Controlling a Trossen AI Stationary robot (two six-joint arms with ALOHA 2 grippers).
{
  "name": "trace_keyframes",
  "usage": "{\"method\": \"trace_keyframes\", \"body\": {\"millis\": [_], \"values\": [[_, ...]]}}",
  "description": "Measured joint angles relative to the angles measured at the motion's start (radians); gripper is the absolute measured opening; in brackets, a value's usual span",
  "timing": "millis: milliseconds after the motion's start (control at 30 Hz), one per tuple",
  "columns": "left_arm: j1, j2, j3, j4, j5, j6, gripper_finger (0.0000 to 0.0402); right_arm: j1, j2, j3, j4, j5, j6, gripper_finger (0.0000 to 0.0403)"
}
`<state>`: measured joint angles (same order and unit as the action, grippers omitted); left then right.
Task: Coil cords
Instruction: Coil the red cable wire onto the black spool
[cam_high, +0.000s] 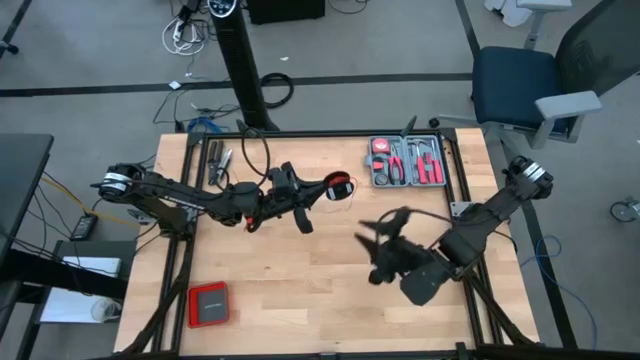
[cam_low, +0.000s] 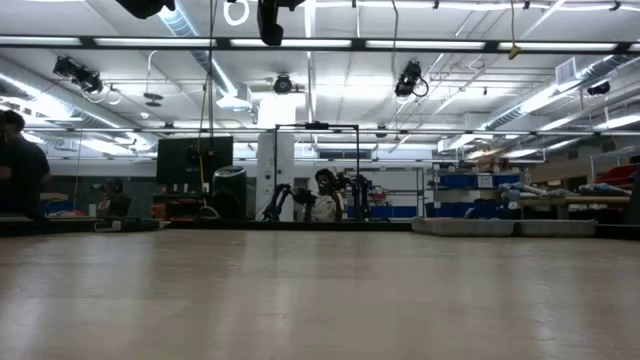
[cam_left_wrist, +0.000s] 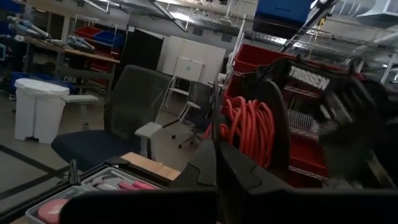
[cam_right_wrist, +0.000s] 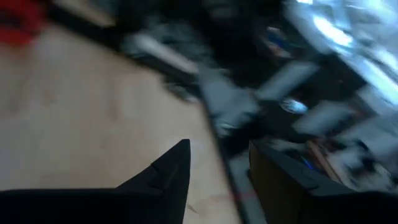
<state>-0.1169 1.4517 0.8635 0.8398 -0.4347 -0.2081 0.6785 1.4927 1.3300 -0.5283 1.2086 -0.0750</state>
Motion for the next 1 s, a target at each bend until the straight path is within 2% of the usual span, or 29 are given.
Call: {"method": "trace_keyframes", "body": {"millis": [67, 100, 267, 367, 467, 833, 933, 1000], "values": [[0.0, 0.0, 0.0, -0.001, 0.018, 0.02, 0.0003, 0.004, -0.018, 0.011, -0.058, 0.076, 0.087, 0.0155], [0.0, 0.0, 0.0, 0.0, 0.032, 0.029, 0.0003, 0.004, -0.029, 0.011, -0.098, 0.079, 0.157, 0.0154], [-0.003, 0.0, 0.0, -0.001, 0.126, 0.12, 0.0003, -0.005, -0.083, 0.011, -0.39, 0.032, 0.586, 0.0152], [-0.003, 0.0, 0.0, -0.001, 0.243, 0.202, 0.0003, 0.009, -0.084, -0.012, -0.464, 0.029, 0.717, 0.0153], [-0.003, 0.0, 0.0, 0.01, 0.299, 0.242, 0.0003, 0.022, -0.079, -0.055, -0.422, 0.026, 0.735, 0.0153], [-0.003, 0.0, 0.0, 0.023, 0.298, 0.245, 0.0003, 0.033, -0.071, -0.258, -0.218, 0.05, 0.793, 0.0147], [-0.003, 0.0, 0.0, 0.027, 0.297, 0.23, 0.0003, 0.028, -0.071, -0.305, -0.131, 0.053, 0.784, 0.0122], [-0.003, 0.0, 0.0, 0.034, 0.297, 0.227, 0.0003, 0.023, -0.071, -0.339, -0.086, 0.05, 0.776, 0.0085]]}}
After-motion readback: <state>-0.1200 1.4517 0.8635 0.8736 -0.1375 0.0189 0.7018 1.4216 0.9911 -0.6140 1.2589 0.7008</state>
